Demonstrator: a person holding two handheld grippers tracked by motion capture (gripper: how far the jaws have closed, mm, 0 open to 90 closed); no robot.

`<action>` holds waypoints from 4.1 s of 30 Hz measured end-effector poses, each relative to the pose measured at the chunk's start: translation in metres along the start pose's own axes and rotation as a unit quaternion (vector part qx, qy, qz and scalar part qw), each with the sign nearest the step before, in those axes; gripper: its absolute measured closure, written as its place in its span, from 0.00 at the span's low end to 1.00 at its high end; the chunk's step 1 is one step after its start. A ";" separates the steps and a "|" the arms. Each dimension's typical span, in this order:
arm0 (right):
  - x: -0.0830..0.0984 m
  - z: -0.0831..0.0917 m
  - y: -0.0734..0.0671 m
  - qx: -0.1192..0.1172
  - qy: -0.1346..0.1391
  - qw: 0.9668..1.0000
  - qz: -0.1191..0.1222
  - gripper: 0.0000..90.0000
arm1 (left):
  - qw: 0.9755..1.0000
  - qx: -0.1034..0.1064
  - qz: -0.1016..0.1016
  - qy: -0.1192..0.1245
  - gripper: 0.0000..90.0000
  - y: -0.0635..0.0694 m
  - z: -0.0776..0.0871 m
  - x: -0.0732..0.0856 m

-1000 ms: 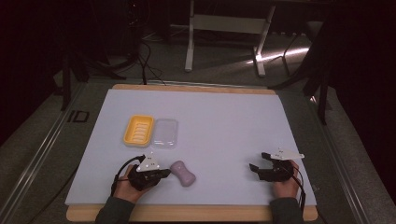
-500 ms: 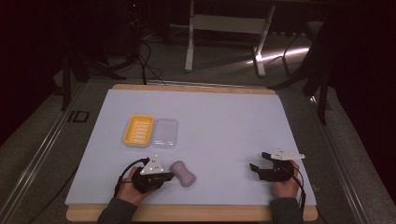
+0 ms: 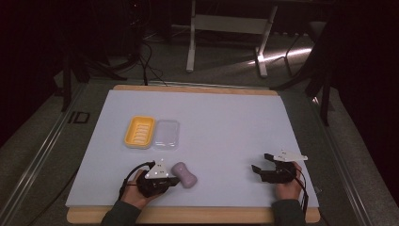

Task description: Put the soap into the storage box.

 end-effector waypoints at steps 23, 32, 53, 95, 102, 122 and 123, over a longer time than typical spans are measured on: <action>0.000 -0.001 -0.001 0.001 -0.003 1.000 0.009 0.23 | 0.996 0.070 -0.060 0.004 0.97 0.026 -0.005 0.000; 0.000 -0.001 -0.001 0.000 -0.003 1.000 0.009 0.23 | 0.995 0.057 -0.075 -0.037 1.00 0.028 -0.017 0.006; 0.000 -0.001 -0.002 0.003 -0.004 1.000 0.013 0.23 | 0.996 0.004 -0.080 -0.047 0.91 0.017 -0.030 -0.014; 0.001 -0.002 -0.003 0.006 -0.014 1.000 0.019 0.22 | 0.987 -0.034 -0.073 -0.142 0.40 -0.036 -0.026 -0.046; 0.001 -0.002 -0.003 0.006 -0.014 1.000 0.020 0.22 | 0.983 -0.022 -0.084 -0.163 0.40 -0.039 -0.032 -0.048; 0.002 -0.004 -0.003 0.006 -0.019 1.000 0.022 0.22 | 0.966 0.007 -0.112 -0.233 0.34 -0.040 -0.049 -0.047; 0.002 -0.004 -0.003 0.007 -0.019 1.000 0.023 0.22 | 0.965 0.007 -0.113 -0.237 0.34 -0.040 -0.049 -0.047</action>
Point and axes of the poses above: each handheld gripper's, and its own axes: z roughly backward along the jaws, x roughly out of its underside, y roughly to its right, the point moved 9 cm from there along -z, roughly forward along the jaws, and after that the axes turned 2 degrees about -x, right-handed, at the moved point
